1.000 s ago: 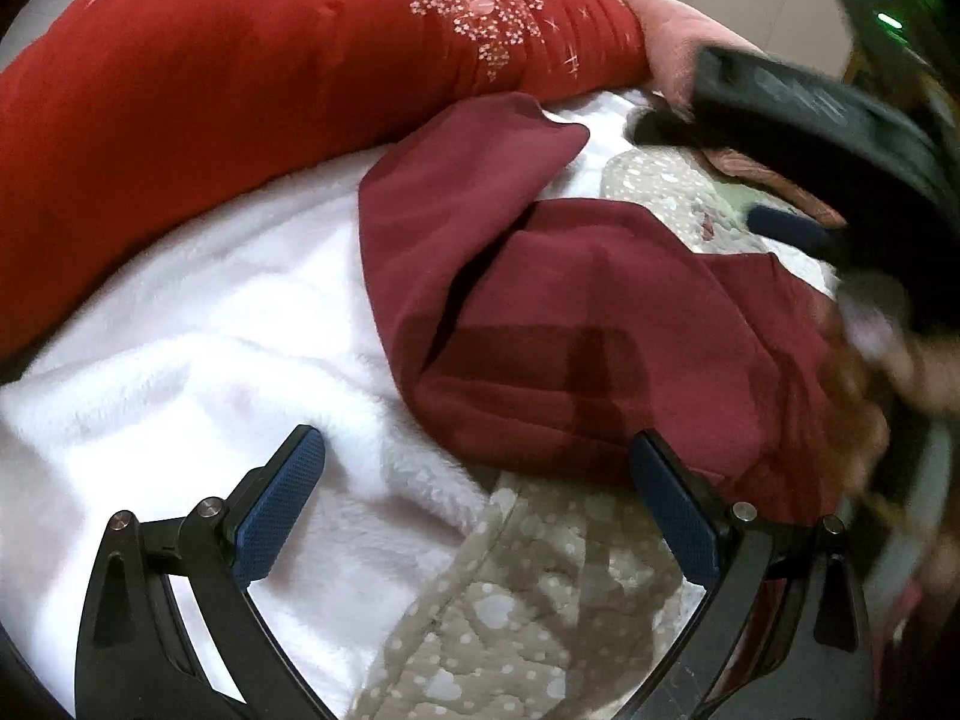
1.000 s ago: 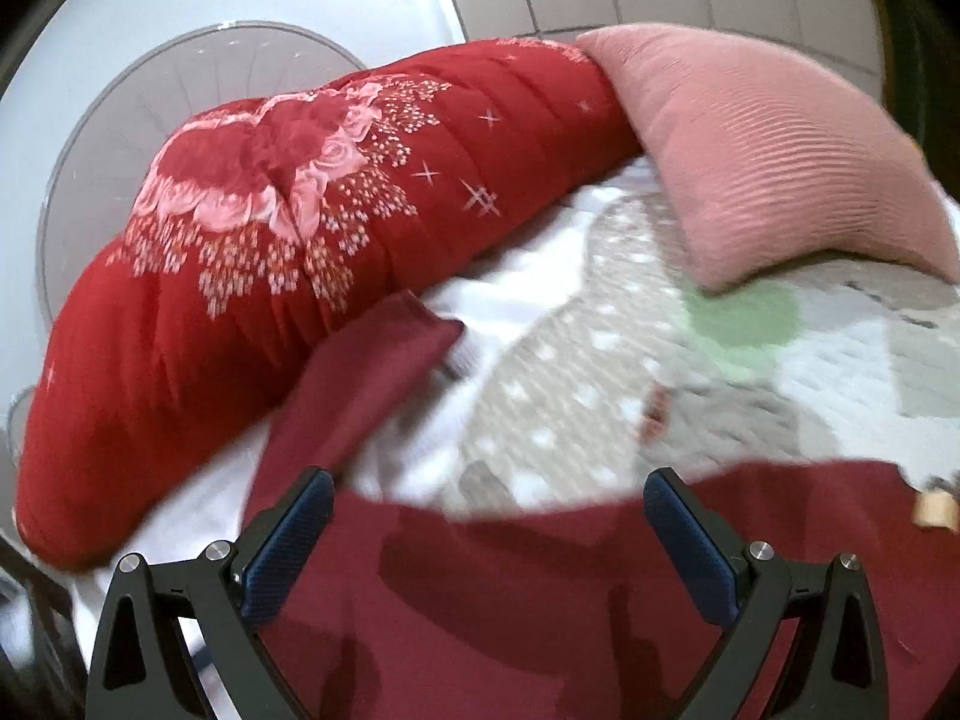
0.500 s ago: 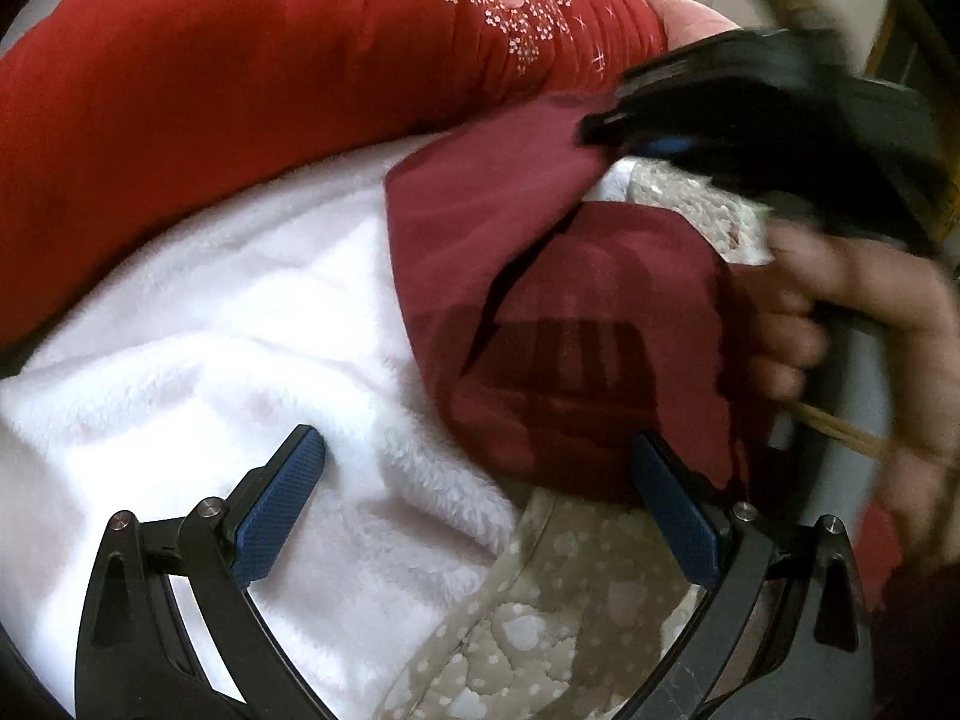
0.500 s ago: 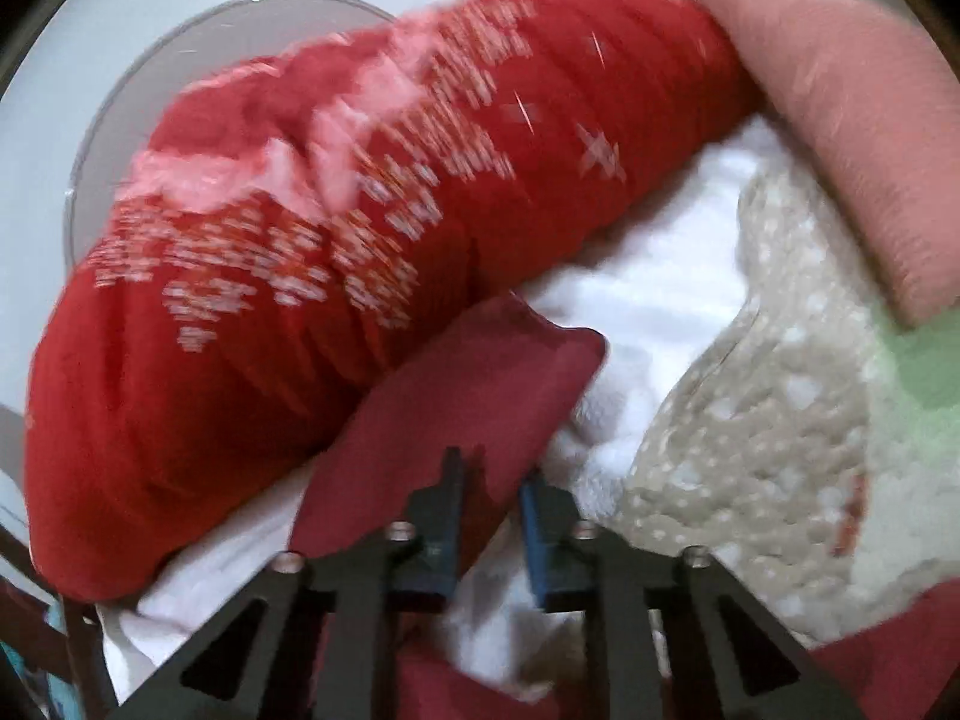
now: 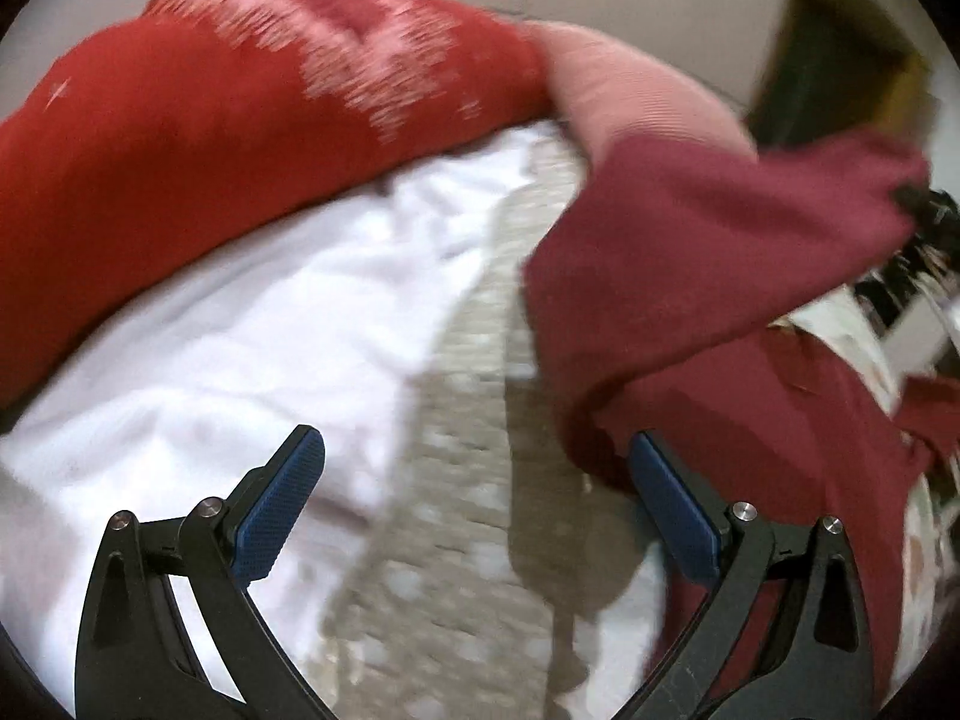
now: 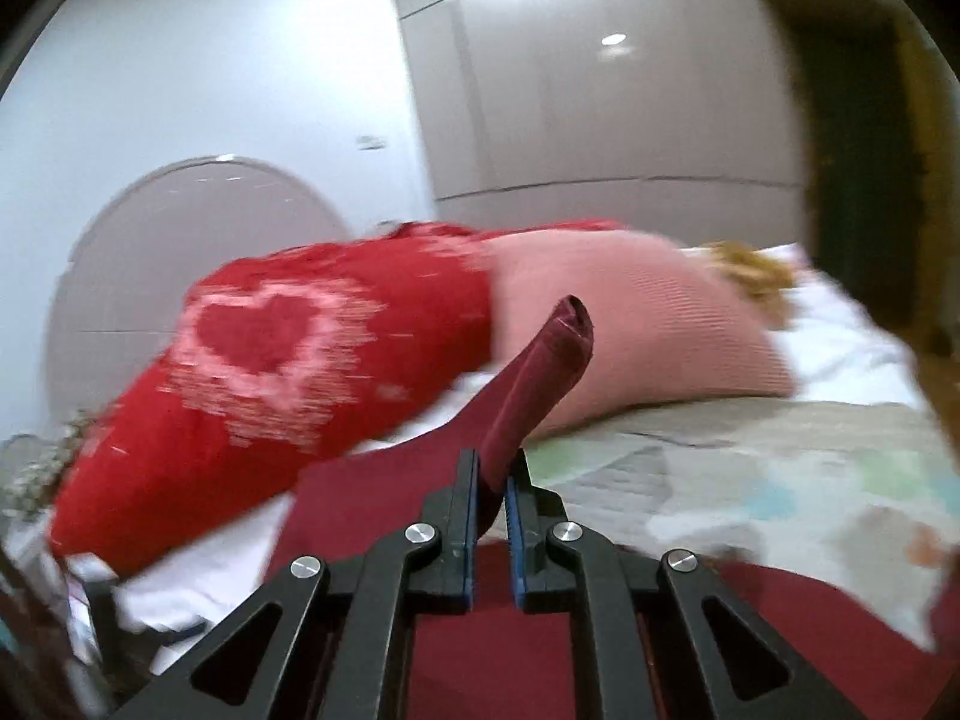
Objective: Fold small clothes
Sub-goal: 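Grasp the sleeve cuff with the right gripper and lift it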
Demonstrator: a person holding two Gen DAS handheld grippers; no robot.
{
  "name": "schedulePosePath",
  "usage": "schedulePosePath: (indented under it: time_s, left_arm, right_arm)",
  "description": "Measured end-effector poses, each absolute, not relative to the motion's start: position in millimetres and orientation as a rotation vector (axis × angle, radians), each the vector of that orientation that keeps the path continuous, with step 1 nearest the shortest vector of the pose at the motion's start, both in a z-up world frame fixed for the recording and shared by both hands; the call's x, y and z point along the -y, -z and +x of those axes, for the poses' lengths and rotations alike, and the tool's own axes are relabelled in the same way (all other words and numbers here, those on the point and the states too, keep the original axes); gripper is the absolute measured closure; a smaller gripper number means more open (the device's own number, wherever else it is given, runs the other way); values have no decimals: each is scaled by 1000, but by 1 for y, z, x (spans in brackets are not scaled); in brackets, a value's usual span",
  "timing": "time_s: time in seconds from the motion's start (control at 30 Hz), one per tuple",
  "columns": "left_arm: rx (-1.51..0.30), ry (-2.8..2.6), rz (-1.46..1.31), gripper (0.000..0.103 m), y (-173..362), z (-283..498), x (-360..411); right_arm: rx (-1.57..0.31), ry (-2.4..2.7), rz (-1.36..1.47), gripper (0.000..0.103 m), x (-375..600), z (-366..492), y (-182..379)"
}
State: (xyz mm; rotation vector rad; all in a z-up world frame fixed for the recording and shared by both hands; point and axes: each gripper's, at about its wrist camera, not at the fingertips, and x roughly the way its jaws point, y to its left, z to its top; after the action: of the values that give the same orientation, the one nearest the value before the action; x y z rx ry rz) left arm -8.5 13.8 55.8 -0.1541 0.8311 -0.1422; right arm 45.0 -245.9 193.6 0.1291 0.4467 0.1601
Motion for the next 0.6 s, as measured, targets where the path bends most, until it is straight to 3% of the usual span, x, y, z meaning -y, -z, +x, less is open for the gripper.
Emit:
schedulePosePath:
  time_s: [0.23, 0.43, 0.53, 0.6]
  left_arm:
    - [-837, 195, -88, 1, -54, -7, 7]
    - [-845, 196, -69, 1, -47, -2, 15]
    - [-851, 180, -34, 1, -43, -3, 19]
    - [-842, 178, -21, 1, -43, -5, 21]
  right_arm:
    - [-659, 102, 269, 95, 353, 22, -111]
    - [-744, 126, 360, 95, 380, 9, -70]
    - [-863, 130, 401, 82, 395, 9, -48]
    - [-829, 140, 438, 68, 409, -8, -52]
